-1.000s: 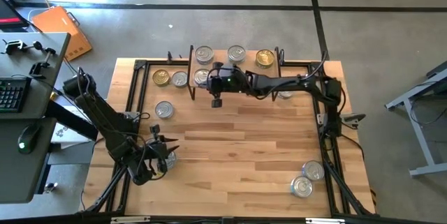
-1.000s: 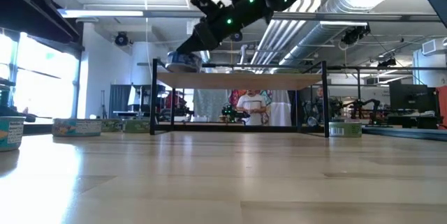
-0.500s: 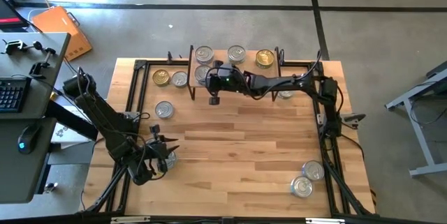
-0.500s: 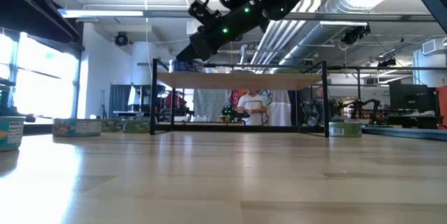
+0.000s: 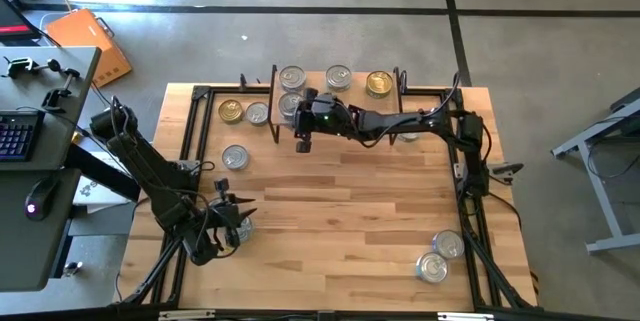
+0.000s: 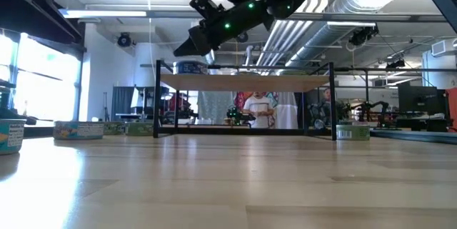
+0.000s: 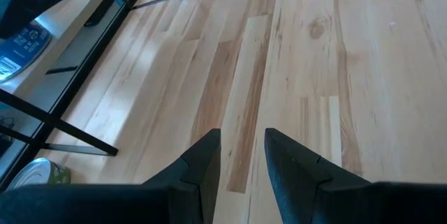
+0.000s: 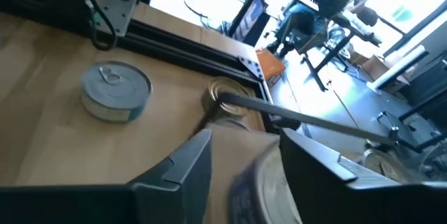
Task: Stack canned seafood by type on shelf
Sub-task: Put the yellow-blue tuna can on the shelf
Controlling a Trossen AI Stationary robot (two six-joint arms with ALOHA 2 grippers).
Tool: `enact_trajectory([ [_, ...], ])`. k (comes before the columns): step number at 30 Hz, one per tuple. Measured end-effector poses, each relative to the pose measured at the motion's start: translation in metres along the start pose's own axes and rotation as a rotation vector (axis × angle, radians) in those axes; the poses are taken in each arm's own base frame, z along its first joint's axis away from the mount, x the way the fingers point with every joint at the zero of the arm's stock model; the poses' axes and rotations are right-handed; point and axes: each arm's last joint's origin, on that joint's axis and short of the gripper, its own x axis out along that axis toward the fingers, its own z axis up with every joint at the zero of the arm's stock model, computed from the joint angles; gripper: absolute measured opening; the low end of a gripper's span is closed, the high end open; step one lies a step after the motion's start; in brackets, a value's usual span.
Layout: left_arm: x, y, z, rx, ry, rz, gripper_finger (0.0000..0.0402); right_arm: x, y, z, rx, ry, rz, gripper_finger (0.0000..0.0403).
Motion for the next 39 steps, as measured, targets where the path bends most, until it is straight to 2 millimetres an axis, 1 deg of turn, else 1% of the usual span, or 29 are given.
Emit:
enact_trajectory([
  [3, 0.000, 0.000, 0.000, 0.000, 0.000, 0.000, 0.0106, -0.001, 0.002, 0.002, -0.004, 0.011, -0.033, 0.0178],
  [7, 0.000, 0.000, 0.000, -0.008, 0.000, 0.000, 0.0106, -0.004, 0.005, 0.006, -0.015, 0.055, -0.117, 0.0181],
  [10, 0.000, 0.000, 0.000, -0.016, 0.000, 0.000, 0.0106, -0.013, 0.011, 0.018, -0.008, 0.059, -0.138, 0.0181],
  [13, 0.000, 0.000, 0.000, -0.019, 0.000, -0.001, 0.0106, -0.026, 0.022, 0.032, 0.061, 0.058, -0.101, 0.0181],
  [16, 0.000, 0.000, 0.000, -0.028, -0.001, -0.002, 0.0106, -0.036, 0.044, 0.042, 0.119, 0.063, 0.010, 0.0181],
  [18, 0.000, 0.000, 0.000, -0.037, -0.001, -0.002, 0.0106, -0.042, 0.066, 0.047, 0.114, 0.080, 0.103, 0.0181],
  [23, 0.000, 0.000, 0.000, -0.049, -0.002, -0.003, 0.0106, -0.060, 0.121, 0.050, 0.064, 0.160, 0.289, 0.0181],
  [25, 0.000, 0.000, 0.000, -0.050, -0.002, -0.003, 0.0106, -0.065, 0.142, 0.042, 0.071, 0.128, 0.373, 0.0181],
  [26, 0.000, 0.000, 0.000, -0.050, -0.003, -0.002, 0.0106, -0.067, 0.152, 0.035, 0.087, 0.114, 0.400, 0.0181],
  [28, 0.000, 0.000, 0.001, -0.051, -0.012, 0.007, 0.0106, -0.072, 0.170, 0.013, 0.135, 0.127, 0.422, 0.0181],
  [31, 0.000, 0.000, 0.001, -0.057, -0.025, 0.019, 0.0106, -0.081, 0.188, -0.012, 0.251, 0.136, 0.394, 0.0181],
  [34, 0.000, 0.001, 0.002, -0.058, -0.054, 0.049, 0.0106, -0.093, 0.204, -0.032, 0.362, 0.120, 0.368, 0.0181],
  [35, 0.000, 0.002, 0.002, -0.059, -0.065, 0.061, 0.0106, -0.097, 0.209, -0.037, 0.392, 0.100, 0.368, 0.0181],
  [39, 0.003, 0.004, 0.004, -0.075, -0.083, 0.099, 0.0106, -0.117, 0.225, -0.042, 0.495, -0.053, 0.350, 0.0181],
])
